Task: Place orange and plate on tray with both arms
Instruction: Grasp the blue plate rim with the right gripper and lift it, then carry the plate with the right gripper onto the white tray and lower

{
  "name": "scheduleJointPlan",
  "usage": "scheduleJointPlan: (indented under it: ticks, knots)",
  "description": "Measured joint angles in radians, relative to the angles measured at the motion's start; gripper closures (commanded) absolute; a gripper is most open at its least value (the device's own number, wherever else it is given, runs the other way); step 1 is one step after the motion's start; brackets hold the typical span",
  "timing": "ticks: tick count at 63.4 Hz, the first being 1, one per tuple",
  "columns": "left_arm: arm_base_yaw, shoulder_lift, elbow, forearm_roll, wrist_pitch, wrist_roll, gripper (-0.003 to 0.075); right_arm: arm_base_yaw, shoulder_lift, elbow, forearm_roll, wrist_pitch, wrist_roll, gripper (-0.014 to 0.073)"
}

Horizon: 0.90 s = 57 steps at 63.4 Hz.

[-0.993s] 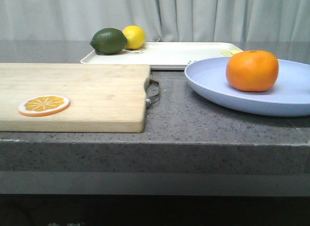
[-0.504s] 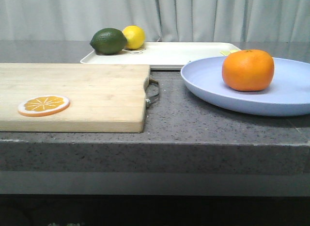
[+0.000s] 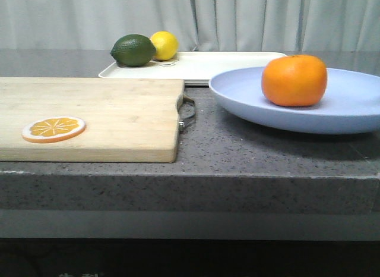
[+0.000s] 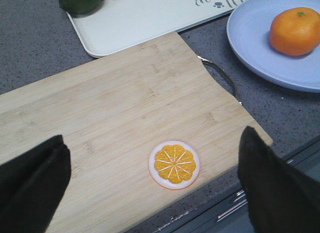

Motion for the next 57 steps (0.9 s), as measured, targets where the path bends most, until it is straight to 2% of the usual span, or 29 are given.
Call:
scheduleJointPlan:
  ticks: [10,25,39,57]
  knots:
    - [0.000,0.000,0.000,0.000,-0.021,0.000,0.0066,0.028,0.000,-0.074,0.021,0.023,0.028,0.0662]
    - [0.000,0.000,0.000,0.001,-0.032,0.000,0.0066,0.127,0.039,-0.233,0.021,-0.010,0.125,0.0662]
    - [0.000,0.000,0.000,0.001,-0.035,0.000,0.0066,0.214,0.203,-0.464,0.009,-0.029,0.248,0.0662]
    - [0.000,0.000,0.000,-0.001,-0.035,0.000,0.0066,0.263,0.455,-0.795,-0.042,-0.030,0.403,0.0662]
